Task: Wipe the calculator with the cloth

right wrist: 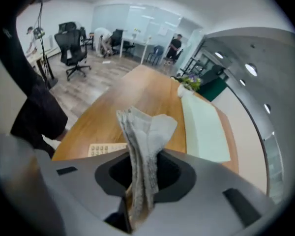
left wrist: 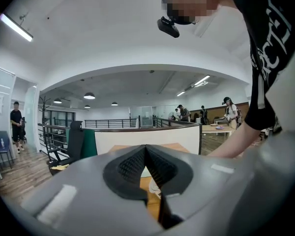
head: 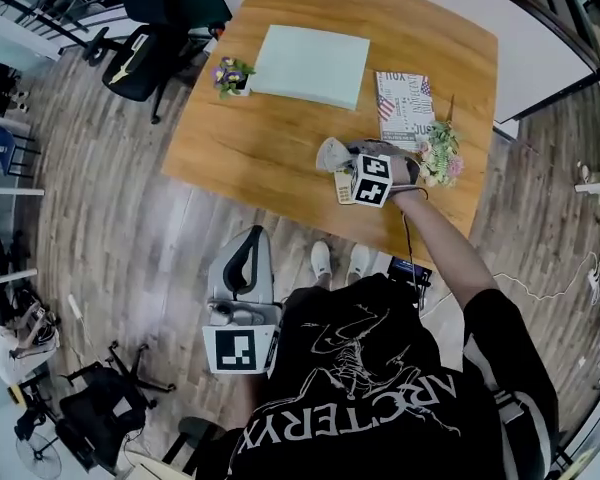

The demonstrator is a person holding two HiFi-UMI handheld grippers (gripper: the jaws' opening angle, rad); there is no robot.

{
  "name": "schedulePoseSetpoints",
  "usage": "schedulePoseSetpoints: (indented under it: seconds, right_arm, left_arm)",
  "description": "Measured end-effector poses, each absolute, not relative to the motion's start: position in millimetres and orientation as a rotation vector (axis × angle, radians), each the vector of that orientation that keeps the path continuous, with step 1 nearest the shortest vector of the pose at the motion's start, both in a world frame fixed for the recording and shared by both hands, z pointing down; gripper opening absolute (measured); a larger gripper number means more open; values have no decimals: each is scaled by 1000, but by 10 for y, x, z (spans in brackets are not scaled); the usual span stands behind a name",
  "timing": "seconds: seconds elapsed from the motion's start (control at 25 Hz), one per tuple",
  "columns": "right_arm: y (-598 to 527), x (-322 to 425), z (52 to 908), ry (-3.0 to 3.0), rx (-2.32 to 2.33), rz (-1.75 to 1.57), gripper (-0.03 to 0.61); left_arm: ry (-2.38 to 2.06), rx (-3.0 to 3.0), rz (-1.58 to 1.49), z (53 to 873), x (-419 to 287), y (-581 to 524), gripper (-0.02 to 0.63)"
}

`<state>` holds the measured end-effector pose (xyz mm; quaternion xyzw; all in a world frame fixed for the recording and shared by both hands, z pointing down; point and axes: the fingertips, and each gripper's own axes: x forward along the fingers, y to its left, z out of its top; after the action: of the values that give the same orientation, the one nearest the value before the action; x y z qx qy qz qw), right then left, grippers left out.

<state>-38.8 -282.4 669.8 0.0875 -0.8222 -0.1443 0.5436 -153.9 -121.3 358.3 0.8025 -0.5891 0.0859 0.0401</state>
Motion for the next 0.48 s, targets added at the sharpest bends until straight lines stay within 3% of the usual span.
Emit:
schedulePoseSetpoints:
  seconds: [0.48]
  right_arm:
    - [-2929, -535, 7294, -1787, 52, -426, 92]
  left_arm:
    - [-1928, 2393, 306, 3586, -1721, -985, 9]
